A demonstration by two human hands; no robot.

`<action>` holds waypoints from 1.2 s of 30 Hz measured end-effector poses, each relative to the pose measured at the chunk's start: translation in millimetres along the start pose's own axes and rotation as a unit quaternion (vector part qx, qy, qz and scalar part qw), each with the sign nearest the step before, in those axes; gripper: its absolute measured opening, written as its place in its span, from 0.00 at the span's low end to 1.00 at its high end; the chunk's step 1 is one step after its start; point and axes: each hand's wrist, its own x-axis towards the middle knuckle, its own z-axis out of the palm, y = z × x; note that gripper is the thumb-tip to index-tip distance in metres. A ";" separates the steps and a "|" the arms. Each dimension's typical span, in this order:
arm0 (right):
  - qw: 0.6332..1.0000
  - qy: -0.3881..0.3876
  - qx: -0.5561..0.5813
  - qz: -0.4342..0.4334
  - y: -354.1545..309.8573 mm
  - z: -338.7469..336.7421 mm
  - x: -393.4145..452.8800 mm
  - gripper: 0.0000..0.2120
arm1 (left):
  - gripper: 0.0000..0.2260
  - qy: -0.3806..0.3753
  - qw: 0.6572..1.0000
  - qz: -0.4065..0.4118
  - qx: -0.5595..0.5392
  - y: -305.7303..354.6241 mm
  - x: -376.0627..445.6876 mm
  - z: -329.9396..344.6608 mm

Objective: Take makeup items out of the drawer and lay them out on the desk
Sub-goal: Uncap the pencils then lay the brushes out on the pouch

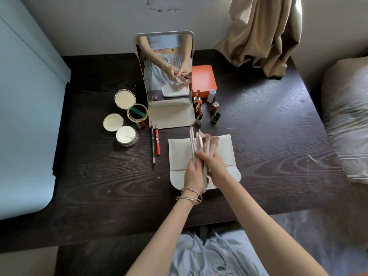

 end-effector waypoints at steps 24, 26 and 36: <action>0.991 -0.017 -0.092 0.098 15.3 18.6 22.2 0.05 | 0.17 -0.122 0.888 -0.078 0.437 15.3 35.1 -69.5; 0.988 -0.002 -0.128 0.084 16.9 21.0 25.6 0.07 | 0.16 -0.114 0.899 -0.081 0.415 14.8 35.5 -70.3; 0.974 0.039 -0.220 0.043 21.3 23.0 27.7 0.08 | 0.13 -0.096 0.898 -0.128 0.410 0.0 35.7 -78.8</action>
